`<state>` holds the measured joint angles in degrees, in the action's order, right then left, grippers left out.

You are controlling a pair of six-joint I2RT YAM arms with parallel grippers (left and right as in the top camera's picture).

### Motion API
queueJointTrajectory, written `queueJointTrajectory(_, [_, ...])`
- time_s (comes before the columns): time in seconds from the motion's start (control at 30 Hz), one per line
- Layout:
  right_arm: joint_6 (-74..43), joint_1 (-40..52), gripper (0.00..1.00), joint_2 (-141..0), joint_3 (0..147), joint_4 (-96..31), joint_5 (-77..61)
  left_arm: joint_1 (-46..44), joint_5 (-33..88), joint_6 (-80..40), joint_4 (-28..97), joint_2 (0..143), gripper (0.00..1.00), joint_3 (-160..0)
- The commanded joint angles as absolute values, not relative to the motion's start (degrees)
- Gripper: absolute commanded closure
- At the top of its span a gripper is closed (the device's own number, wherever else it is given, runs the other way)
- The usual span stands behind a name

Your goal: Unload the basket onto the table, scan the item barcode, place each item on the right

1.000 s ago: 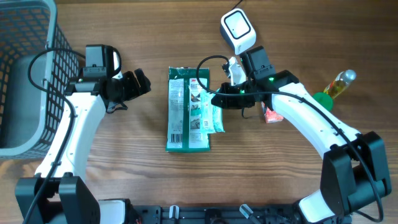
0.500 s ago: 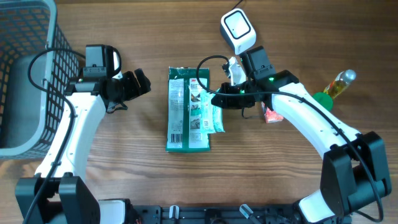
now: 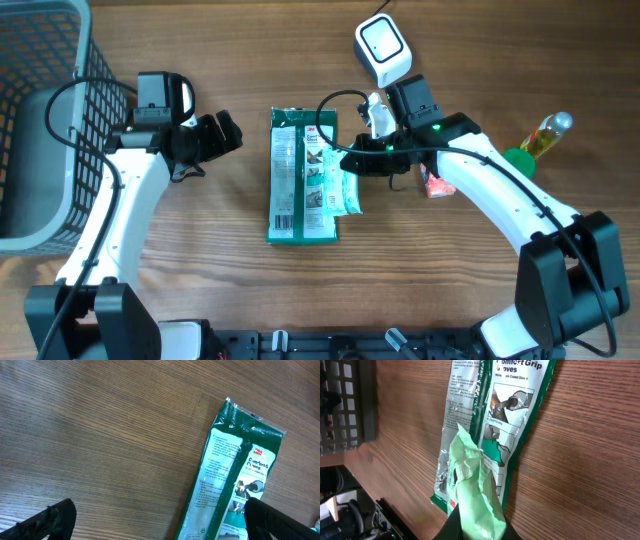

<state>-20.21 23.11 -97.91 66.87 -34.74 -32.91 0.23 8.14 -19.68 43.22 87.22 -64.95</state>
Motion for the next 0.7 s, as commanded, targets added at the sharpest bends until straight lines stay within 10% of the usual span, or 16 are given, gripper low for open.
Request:
queueJointTrajectory(0.0, [-19.03,23.24,0.96,-97.49,67.05,-34.79,-32.27,0.34,7.4,-20.18,43.05,87.46,0.0,-64.38])
queueJointTrajectory(0.67, [-19.03,23.24,0.96,-97.49,67.05,-34.81,-31.66,0.34,7.4,-20.18,43.05,87.46,0.0,-64.38])
